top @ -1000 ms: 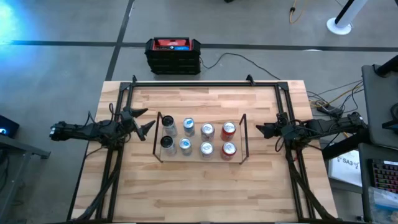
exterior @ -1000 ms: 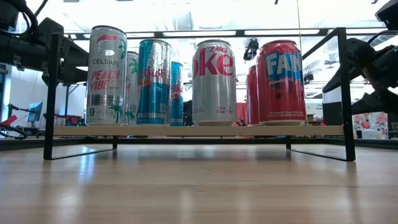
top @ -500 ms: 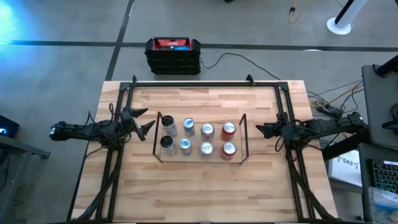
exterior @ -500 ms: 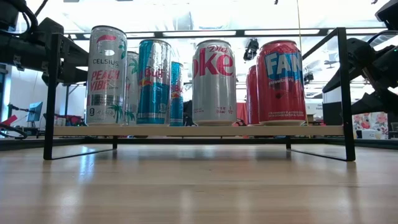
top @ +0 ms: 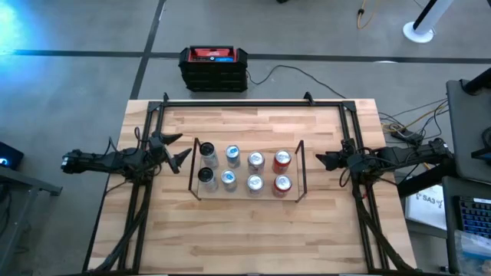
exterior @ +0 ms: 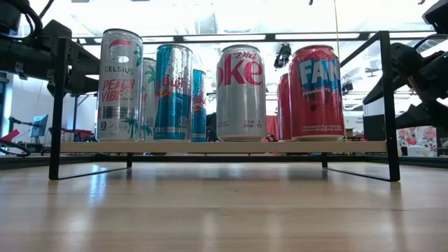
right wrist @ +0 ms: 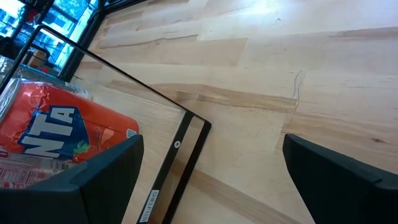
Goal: Place canned beverage on shelf
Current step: Return to Home Position
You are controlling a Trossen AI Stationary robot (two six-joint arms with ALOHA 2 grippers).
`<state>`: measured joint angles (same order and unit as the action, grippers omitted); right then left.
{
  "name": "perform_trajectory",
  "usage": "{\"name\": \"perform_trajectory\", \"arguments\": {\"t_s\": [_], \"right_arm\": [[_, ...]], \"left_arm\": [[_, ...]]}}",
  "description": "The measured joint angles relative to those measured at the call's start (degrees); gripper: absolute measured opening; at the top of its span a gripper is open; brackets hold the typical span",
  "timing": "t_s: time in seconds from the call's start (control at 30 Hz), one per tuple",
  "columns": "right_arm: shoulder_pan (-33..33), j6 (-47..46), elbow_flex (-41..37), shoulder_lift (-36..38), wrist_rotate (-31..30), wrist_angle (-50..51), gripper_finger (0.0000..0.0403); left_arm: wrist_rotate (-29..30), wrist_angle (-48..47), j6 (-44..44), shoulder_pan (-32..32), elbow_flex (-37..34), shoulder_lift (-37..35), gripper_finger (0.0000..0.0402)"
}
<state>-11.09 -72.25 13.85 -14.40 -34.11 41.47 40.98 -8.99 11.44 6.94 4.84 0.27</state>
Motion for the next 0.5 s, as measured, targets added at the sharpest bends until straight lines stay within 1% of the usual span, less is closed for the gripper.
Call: {"name": "perform_trajectory", "arguments": {"t_s": [0.5], "right_arm": [[0.0, -0.1, 0.0, 0.0, 0.0, 0.0, 0.0370]], "left_arm": [[0.0, 0.0, 0.0, 0.0, 0.0, 0.0, 0.0368]]}}
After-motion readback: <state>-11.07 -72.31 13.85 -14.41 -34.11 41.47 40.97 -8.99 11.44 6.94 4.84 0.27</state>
